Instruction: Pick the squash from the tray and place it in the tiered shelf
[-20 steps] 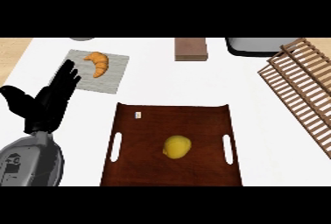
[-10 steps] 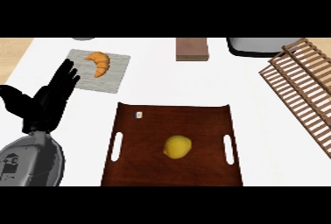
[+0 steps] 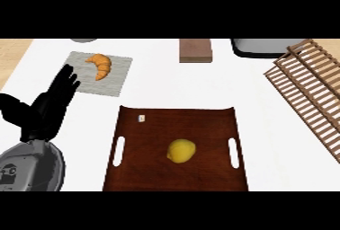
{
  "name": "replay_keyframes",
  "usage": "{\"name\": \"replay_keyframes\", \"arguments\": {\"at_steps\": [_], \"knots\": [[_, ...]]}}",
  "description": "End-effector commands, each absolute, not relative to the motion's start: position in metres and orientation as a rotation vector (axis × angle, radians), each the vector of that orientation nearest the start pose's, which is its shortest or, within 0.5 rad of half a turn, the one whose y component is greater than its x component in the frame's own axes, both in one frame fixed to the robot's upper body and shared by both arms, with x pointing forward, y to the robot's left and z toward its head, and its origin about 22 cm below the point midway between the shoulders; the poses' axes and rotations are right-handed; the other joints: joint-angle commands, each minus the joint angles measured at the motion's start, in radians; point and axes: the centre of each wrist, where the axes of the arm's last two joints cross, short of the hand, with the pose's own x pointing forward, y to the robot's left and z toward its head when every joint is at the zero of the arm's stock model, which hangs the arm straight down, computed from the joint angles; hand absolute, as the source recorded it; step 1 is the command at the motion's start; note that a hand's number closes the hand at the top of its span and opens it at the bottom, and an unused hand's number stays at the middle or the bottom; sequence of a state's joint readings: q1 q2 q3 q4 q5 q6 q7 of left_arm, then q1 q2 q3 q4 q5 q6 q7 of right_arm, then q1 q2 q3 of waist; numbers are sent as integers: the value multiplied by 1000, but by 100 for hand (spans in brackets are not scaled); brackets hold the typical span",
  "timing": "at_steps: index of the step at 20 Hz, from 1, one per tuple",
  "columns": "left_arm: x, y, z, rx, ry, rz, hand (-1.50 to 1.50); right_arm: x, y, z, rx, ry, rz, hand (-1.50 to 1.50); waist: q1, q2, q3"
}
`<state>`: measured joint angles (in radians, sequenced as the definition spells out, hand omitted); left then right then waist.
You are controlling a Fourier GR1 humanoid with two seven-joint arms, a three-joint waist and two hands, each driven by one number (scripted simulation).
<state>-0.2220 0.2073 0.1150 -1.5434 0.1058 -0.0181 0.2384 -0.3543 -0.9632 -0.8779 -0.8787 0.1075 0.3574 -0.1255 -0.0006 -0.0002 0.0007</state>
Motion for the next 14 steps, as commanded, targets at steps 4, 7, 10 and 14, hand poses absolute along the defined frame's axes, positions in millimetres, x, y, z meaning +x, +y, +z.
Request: {"name": "replay_keyframes", "arguments": {"at_steps": [4, 7, 10, 14], "knots": [[293, 288, 68, 89, -1530, -38, 0, 125, -647, 257, -832, -1577, -68, -150, -6, 0, 1], [287, 291, 62, 121, -1544, -32, 0, 92, -662, 248, -782, -1625, -74, -150, -15, 0, 3], [298, 272, 62, 116, -1531, -21, 0, 75, -667, 238, -660, -1689, -53, -150, -28, -1, 4], [294, 279, 67, 118, -1520, -34, 0, 56, -669, 248, -697, -1723, 60, -150, -25, -3, 4]]}}
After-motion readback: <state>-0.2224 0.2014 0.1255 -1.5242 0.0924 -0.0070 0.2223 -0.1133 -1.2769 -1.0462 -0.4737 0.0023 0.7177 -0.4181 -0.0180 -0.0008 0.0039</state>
